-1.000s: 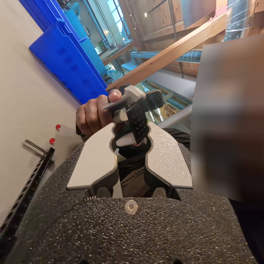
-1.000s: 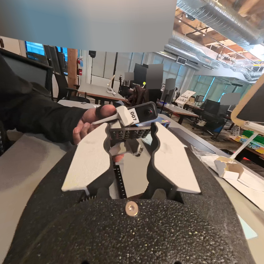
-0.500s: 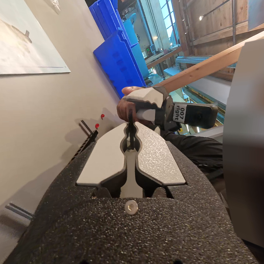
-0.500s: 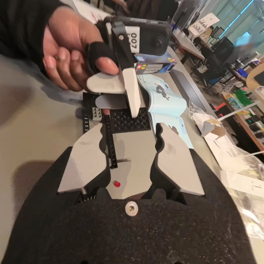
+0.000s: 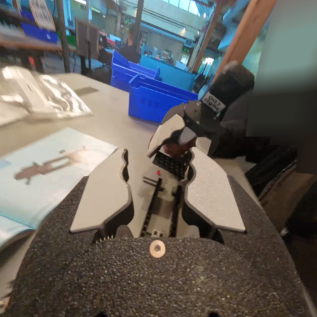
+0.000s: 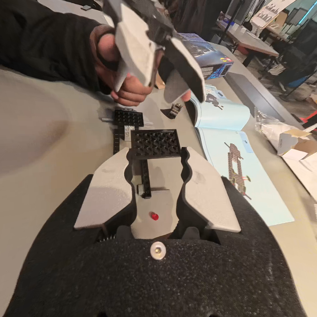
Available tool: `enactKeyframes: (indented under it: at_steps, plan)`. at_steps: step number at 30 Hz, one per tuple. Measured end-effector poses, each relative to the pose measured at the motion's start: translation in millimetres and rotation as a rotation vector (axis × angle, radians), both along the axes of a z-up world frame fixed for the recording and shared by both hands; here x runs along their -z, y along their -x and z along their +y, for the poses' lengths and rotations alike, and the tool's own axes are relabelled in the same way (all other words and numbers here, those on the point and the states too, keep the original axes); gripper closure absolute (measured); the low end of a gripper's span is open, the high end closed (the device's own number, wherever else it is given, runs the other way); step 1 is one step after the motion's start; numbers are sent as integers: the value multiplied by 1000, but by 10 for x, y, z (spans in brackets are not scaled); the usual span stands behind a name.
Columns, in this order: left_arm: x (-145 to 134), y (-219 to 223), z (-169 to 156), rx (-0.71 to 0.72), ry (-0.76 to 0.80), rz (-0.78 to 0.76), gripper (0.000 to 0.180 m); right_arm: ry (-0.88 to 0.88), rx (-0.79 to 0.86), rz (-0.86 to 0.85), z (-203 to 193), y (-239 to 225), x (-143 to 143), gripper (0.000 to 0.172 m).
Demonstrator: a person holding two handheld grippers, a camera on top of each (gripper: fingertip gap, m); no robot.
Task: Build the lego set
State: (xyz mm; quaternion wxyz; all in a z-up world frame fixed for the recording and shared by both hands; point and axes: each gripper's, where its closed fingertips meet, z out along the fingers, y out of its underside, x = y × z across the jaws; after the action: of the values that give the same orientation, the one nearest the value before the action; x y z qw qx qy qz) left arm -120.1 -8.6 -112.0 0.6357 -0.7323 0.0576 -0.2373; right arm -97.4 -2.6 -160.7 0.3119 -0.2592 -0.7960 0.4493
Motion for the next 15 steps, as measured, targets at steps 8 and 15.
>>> enactKeyframes:
  at_steps: [8, 15]
  plan:
    - [107, 101, -76, -18, -84, 458, 110, 74, -12, -82, -15, -7, 81, 117]
    - [117, 209, -151, -85, -163, 445, 119, 77, -15, -69, -40, -33, 74, 117]
